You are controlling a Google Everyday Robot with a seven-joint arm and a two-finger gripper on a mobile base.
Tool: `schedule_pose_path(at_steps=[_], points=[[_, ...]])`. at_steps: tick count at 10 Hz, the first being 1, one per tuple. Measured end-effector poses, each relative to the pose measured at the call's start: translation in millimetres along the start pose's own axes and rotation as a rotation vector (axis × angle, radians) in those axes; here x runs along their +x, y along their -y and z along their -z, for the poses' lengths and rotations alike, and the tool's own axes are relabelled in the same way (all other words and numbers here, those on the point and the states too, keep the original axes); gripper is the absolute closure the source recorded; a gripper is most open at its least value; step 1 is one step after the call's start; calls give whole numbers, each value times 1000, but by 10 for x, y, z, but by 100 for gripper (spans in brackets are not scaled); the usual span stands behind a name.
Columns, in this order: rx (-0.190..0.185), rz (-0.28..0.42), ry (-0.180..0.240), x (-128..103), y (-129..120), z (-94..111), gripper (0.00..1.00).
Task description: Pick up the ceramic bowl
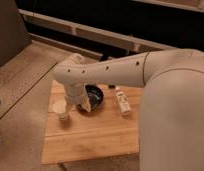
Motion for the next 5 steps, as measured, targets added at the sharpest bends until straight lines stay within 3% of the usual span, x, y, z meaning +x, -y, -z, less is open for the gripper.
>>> schedule_pose_path(at_steps=[5], points=[[0,0,0,0,0,0,35]])
